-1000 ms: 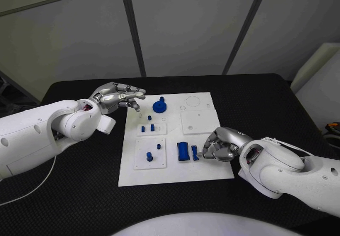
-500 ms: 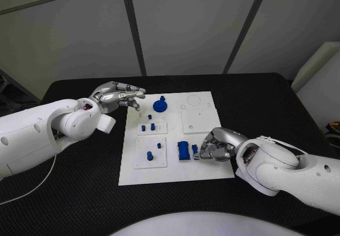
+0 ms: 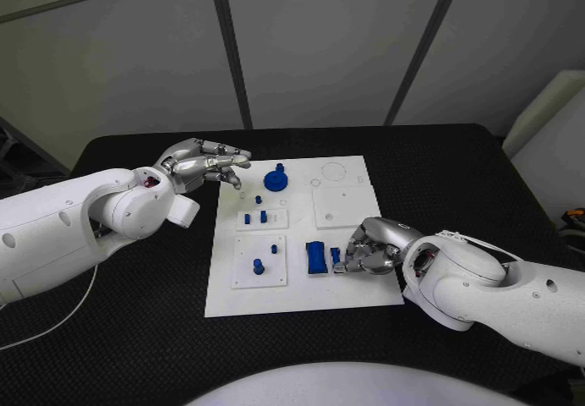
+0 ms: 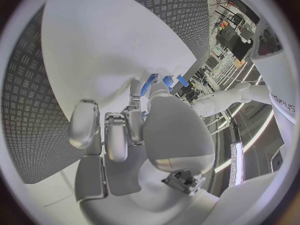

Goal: Assemble the parts on the task board

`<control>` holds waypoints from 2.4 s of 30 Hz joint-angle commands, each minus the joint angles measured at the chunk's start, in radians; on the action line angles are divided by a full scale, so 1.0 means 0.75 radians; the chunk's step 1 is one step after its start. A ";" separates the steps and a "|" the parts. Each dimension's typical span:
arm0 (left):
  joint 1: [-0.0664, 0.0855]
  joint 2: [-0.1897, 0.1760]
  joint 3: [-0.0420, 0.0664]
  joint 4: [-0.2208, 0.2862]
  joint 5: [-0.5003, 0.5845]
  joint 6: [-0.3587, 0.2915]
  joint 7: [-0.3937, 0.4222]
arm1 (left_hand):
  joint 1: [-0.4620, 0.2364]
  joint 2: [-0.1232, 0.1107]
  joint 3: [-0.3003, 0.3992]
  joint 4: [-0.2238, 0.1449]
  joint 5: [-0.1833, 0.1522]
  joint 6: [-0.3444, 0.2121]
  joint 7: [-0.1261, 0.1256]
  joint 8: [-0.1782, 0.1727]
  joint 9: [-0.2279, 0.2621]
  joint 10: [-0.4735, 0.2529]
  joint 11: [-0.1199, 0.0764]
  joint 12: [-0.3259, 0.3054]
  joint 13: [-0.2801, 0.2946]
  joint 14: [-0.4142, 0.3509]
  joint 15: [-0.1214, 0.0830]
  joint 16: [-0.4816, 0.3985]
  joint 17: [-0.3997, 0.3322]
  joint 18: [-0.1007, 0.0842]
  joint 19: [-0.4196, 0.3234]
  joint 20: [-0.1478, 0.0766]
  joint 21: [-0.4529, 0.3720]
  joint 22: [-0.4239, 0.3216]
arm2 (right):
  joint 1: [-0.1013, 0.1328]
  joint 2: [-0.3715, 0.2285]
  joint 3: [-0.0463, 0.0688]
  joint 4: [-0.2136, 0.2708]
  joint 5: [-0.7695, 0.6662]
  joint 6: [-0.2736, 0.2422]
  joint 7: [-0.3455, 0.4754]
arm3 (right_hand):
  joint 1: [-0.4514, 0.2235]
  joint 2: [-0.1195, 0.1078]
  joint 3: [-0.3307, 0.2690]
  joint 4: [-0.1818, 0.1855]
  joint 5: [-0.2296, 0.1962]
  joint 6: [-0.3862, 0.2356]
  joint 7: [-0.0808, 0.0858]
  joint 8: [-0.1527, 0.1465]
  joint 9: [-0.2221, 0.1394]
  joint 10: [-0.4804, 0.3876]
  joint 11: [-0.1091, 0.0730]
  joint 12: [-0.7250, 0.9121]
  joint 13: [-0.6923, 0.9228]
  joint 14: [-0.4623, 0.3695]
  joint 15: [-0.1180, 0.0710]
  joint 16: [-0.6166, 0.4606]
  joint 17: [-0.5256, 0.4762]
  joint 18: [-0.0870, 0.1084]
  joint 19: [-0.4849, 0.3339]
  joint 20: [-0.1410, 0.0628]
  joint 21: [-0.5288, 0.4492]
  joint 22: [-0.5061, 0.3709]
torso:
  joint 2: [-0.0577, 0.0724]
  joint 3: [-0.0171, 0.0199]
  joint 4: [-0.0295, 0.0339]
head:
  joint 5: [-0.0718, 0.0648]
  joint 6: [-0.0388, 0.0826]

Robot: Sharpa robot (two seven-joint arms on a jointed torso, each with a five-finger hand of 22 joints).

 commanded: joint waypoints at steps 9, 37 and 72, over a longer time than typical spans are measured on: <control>0.000 -0.002 0.001 0.002 0.002 0.019 0.017 | 0.000 0.010 -0.009 -0.003 -0.005 -0.008 0.000 0.008 0.001 -0.011 0.003 0.005 -0.001 -0.002 0.007 -0.006 -0.002 -0.003 0.008 0.004 -0.009 -0.002 | 0.001 -0.018 0.000 0.028 0.029 -0.087 0.084 | -0.020 0.003 -0.049 0.011 0.002 -0.025 0.014 -0.002 0.004 0.018 0.003 -0.078 0.093 0.138 0.006 -0.001 0.339 -0.006 -0.043 0.003 -0.066 -0.081 | -0.005 -0.0020 -0.0026 | 0.003 0.017; -0.087 0.209 -0.010 -0.330 0.296 -0.274 0.470 | -0.049 -0.036 -0.014 0.062 -0.006 0.023 -0.066 -0.050 -0.002 0.209 0.029 -0.351 -0.005 -0.119 0.121 -0.940 -0.286 -0.001 -0.396 0.158 -0.567 -0.476 | 0.136 0.407 0.042 -0.927 1.547 -0.048 1.204 | 0.403 0.099 0.059 -0.005 -0.103 -0.221 0.201 -0.319 -0.285 -0.437 0.223 -1.639 -1.504 -0.532 0.284 -1.914 -1.359 0.123 -0.724 0.287 -1.393 -1.239 | -0.162 -0.0396 -0.0245 | -0.005 0.227; -0.137 0.177 -0.074 0.110 0.224 -0.879 0.494 | -1.309 0.179 -0.515 0.026 -0.175 -1.011 -0.269 -0.136 -0.088 -0.928 -0.177 -0.485 -0.087 -1.111 -0.065 -1.203 -0.369 -0.245 -1.206 -0.091 -0.648 -1.009 | 0.169 0.313 -0.046 -0.527 1.936 -0.538 1.378 | -1.176 0.084 0.177 -0.374 -0.342 -1.225 -0.029 -0.402 -0.522 -1.579 0.054 -1.723 -1.746 -1.584 0.134 -2.088 -1.743 -0.030 -1.536 0.086 -1.784 -1.639 | -0.203 -0.0018 0.0074 | 0.035 0.270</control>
